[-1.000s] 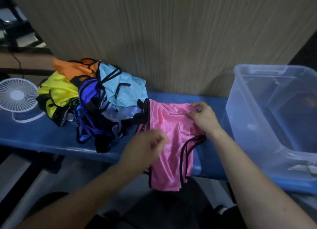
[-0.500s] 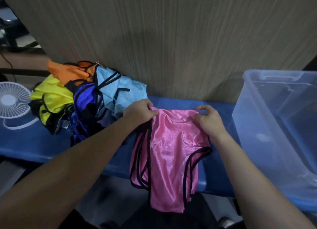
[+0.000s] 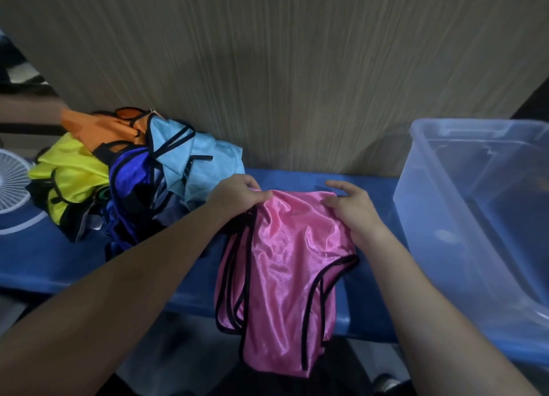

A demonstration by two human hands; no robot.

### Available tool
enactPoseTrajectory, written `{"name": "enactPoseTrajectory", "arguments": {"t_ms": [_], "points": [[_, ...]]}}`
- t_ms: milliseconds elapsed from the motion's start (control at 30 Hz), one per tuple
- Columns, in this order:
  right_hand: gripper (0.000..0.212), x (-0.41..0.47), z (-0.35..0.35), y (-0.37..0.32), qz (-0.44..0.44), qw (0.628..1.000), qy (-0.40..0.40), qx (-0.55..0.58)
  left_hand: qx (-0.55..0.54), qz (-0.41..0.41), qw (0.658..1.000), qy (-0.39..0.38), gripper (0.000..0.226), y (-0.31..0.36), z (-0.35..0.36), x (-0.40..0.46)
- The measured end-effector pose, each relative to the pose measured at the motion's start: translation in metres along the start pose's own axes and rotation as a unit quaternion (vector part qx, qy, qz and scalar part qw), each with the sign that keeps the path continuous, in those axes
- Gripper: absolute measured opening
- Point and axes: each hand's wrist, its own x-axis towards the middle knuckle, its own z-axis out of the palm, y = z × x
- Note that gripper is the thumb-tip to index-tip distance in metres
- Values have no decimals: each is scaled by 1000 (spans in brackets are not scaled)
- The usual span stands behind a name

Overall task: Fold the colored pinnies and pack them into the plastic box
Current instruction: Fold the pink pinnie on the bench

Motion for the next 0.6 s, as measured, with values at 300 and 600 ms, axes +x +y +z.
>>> {"name": "enactPoseTrajectory", "arguments": {"t_ms": [300,600], "points": [[28,4,-3,-4,53,986,20,159,-293,-126,944,-86,5,3,-3,3],[33,5,-8,-3,20,989,41,143,-296,-77,950,-68,18,11,-14,5]]}}
